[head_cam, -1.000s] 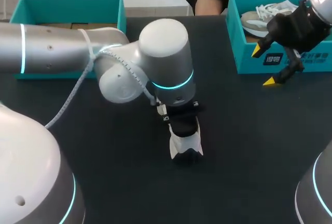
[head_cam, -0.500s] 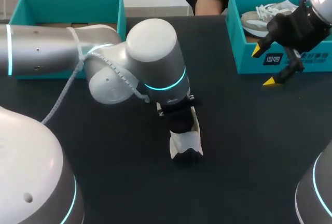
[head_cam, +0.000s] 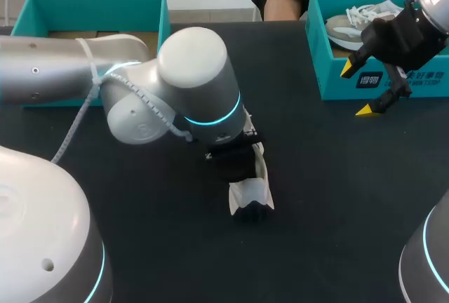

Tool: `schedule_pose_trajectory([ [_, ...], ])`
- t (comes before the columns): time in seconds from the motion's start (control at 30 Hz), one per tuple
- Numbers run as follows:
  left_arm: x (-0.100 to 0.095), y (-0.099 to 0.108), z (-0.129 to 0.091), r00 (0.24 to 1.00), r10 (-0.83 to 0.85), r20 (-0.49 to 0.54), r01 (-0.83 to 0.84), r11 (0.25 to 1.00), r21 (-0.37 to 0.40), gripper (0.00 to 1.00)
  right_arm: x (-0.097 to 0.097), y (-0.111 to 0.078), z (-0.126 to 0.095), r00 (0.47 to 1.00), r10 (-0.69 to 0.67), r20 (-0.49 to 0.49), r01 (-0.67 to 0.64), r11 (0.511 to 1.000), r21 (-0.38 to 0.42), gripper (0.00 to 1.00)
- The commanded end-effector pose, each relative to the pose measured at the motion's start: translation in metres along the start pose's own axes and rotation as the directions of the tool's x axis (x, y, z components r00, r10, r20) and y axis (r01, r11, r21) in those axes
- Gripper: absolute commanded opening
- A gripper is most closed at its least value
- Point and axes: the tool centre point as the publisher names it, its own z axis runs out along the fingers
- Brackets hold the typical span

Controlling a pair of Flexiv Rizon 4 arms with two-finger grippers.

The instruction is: Take the shoe out of the shoebox, open the shoe tongue, remove and reinsert the insole, then place the shoe into the shoebox

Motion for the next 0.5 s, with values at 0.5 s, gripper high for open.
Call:
schedule_pose_trajectory([
  [0.5,0.002,-0.007,0.02,0.991,0.093,-0.092,-0.091,0.996,0.025,0.0,-0.001,0.0,0.001,1.0,0.001,-0.001,-0.001,1.0,0.002,1.0],
])
